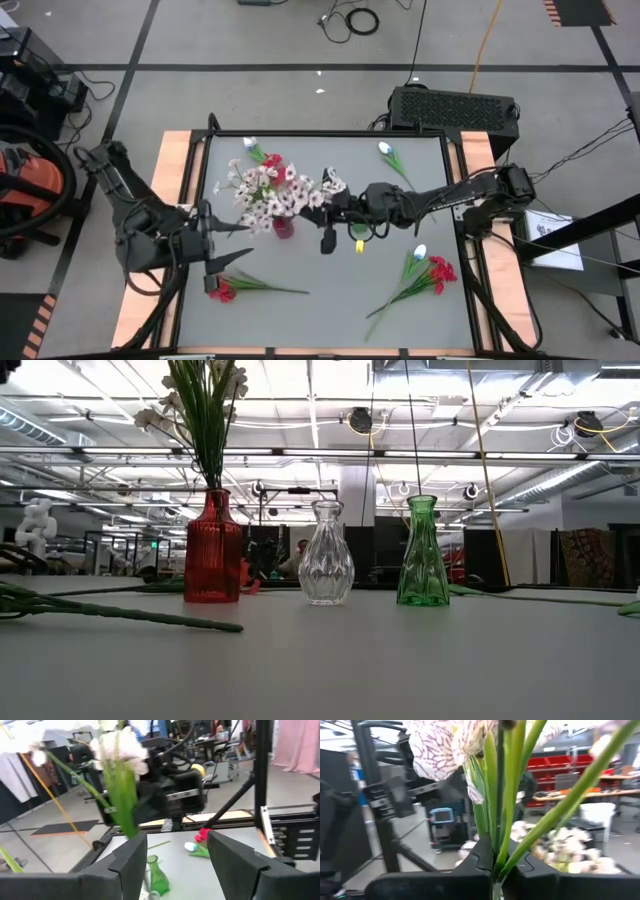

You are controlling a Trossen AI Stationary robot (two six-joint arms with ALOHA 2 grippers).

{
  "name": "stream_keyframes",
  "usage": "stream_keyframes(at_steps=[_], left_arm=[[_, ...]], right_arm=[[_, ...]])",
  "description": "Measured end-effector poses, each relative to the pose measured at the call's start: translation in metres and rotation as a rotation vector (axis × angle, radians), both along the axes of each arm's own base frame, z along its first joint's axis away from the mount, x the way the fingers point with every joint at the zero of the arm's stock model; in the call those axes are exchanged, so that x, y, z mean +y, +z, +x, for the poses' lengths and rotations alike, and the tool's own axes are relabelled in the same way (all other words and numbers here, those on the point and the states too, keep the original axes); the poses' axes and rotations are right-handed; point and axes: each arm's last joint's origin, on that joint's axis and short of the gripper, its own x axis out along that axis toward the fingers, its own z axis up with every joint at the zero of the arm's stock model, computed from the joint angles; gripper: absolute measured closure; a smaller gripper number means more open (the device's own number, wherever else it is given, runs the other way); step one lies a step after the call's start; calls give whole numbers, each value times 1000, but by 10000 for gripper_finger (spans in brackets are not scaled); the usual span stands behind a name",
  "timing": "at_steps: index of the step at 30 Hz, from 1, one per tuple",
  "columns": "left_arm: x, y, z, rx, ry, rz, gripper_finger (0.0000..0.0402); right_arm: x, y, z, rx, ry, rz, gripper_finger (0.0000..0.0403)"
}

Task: Sort flowers into vase by color
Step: Put the white flower into the red flower vase

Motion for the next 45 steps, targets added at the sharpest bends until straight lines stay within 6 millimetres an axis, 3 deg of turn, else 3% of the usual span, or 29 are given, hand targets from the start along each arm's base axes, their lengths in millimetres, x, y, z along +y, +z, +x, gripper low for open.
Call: stream_keyframes(at_steps=[10, 19, 22, 26, 30, 33, 36, 39, 45], left_arm=[[-1, 2, -4, -10, 20, -1, 189], [-1, 0, -5, 3, 21, 11, 189], [0, -2, -5, 14, 21, 25, 189], [0, -2, -5, 15, 21, 26, 189], [0, -2, -5, 14, 21, 24, 189], [-1, -1, -5, 7, 21, 14, 189], [-1, -1, -5, 8, 21, 15, 189], [0, -2, -4, 15, 25, 25, 189], [-1, -4, -2, 21, 32, 14, 189]], right_arm=[[-37, -36, 1, -1, -80, 71, 403], [-38, -44, -16, -11, -52, 72, 403], [-30, -35, -30, -27, 13, 68, 403], [-13, -5, -61, -96, 83, 26, 403], [-11, 21, -91, -98, -59, -49, 402], [-16, 26, -102, -41, -171, -59, 402], [-20, 16, -95, 14, -202, -46, 402], [-23, -1, -75, 15, -213, -18, 402], [-22, -35, -37, -102, -125, 64, 402]])
